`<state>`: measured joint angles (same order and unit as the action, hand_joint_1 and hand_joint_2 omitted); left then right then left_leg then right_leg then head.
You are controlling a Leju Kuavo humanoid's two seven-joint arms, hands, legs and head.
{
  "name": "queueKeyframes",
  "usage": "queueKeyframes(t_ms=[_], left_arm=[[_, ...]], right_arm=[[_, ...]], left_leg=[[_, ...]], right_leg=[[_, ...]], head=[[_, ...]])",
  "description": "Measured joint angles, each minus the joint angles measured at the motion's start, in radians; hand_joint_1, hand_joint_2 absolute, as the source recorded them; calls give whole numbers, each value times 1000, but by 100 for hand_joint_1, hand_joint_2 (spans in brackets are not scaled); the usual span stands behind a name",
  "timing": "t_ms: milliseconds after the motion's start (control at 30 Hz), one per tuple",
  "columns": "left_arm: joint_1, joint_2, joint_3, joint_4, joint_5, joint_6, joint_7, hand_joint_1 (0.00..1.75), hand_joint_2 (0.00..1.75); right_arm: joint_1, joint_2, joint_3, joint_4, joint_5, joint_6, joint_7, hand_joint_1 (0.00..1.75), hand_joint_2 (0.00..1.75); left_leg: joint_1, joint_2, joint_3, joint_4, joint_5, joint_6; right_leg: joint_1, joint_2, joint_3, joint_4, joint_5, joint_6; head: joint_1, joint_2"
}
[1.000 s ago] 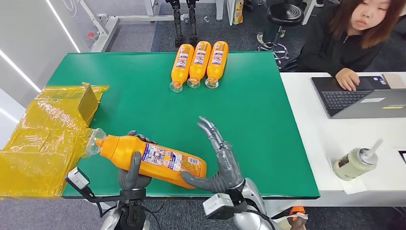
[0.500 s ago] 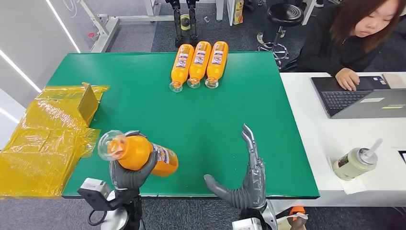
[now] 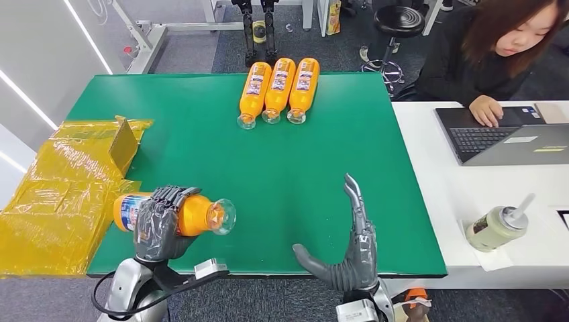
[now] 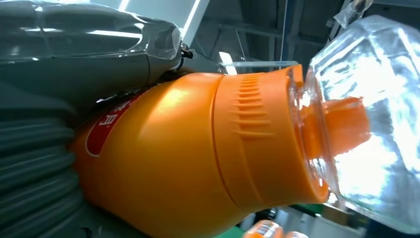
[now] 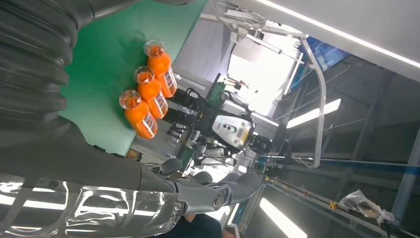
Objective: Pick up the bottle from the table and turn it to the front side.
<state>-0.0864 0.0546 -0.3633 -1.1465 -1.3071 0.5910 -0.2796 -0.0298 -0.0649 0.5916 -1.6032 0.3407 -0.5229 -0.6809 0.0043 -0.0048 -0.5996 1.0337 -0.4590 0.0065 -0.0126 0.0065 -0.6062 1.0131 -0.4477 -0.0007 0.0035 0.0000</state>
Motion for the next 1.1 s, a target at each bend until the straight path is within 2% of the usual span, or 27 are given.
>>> queueKeyframes(t_ms=[133, 333, 600, 667, 733, 800, 1100], left_arm=[[-58, 63, 18, 140, -46, 41, 39, 175, 175], [-186, 135, 73, 410, -107, 91, 95, 175, 175], [-328, 185, 100, 665, -218, 97, 203, 175, 175], [-349, 189, 99, 709, -244, 92, 234, 132, 175], [-366, 190, 99, 741, -253, 85, 249, 45, 175], [-378, 190, 99, 763, -251, 75, 249, 0, 175], [-394, 188, 99, 799, -250, 84, 231, 0, 175]], right_arm=[[-7, -12, 0, 10, -14, -5, -5, 0, 175], [6, -32, 0, 7, -15, -12, -6, 0, 175], [5, -44, 0, 11, -30, -6, -4, 0, 175], [4, -44, 0, 11, -27, -3, 3, 0, 175], [4, -44, 0, 11, -21, -1, 8, 0, 175], [2, -44, 0, 11, -15, 1, 13, 0, 175], [-14, -44, 0, 20, -15, 24, 23, 0, 175]], left_leg=[[0, 0, 0, 0, 1, -1], [1, 0, 0, 0, 1, -2], [1, 0, -1, 0, 1, -2], [1, 0, -1, 0, 1, -2], [1, 0, -1, 0, 1, -2], [1, 0, -1, 0, 1, -2], [1, 1, -1, 0, 1, -2]], right_leg=[[0, 0, 0, 1, 0, 0], [0, 1, -1, 1, 0, -1], [0, 1, -2, 1, 0, -1], [0, 1, -2, 1, 0, -1], [0, 1, -2, 1, 0, -1], [0, 1, -2, 1, 0, -1], [0, 2, -2, 1, 0, -1]], head=[[0, 0], [0, 0], [0, 0], [0, 0], [0, 0], [0, 0], [0, 0]])
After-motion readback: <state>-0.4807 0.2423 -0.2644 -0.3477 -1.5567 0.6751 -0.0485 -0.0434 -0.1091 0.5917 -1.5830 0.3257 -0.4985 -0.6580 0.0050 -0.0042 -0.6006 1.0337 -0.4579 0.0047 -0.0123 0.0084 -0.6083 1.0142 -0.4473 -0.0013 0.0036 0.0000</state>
